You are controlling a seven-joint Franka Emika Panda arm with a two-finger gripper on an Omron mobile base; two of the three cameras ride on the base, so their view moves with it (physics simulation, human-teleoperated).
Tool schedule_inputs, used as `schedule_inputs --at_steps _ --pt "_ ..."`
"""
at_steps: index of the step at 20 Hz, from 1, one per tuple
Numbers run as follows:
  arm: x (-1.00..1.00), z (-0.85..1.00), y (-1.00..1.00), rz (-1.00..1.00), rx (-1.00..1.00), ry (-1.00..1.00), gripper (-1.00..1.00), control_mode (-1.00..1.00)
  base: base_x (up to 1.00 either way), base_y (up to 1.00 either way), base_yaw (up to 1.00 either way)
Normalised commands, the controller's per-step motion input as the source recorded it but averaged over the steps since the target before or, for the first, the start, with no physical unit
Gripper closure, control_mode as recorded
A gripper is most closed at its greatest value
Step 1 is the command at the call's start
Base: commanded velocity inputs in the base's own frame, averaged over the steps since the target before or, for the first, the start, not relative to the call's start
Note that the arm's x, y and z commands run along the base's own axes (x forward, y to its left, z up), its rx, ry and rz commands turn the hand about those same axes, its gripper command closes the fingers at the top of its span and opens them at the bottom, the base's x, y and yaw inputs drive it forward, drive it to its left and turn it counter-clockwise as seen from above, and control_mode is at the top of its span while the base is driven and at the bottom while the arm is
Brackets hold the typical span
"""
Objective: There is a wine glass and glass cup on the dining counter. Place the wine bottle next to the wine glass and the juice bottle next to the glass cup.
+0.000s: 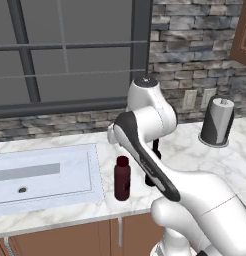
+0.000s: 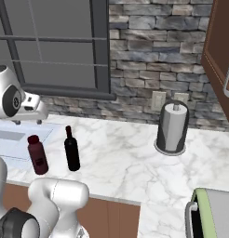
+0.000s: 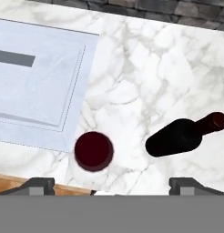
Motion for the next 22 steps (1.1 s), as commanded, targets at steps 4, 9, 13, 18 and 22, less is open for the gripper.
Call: schedule_inputs --at_steps 4,9,13,18,22 --pt "0.01 -0.19 0.12 0.00 0.00 0.02 -1.00 -1.00 0.00 0.00 0.00" --pt "0.02 -0.19 0.18 0.00 0.00 0.02 -1.00 -1.00 0.00 0.00 0.00" --pt "0.02 -0.14 0.18 0.00 0.00 0.01 -1.00 -1.00 0.00 0.00 0.00" --pt "0.06 -0.17 0.03 0.00 0.00 0.00 -1.00 -1.00 0.00 0.00 0.00" --pt "0.05 -0.19 0.00 0.00 0.00 0.01 -1.00 -1.00 0.00 0.00 0.00"
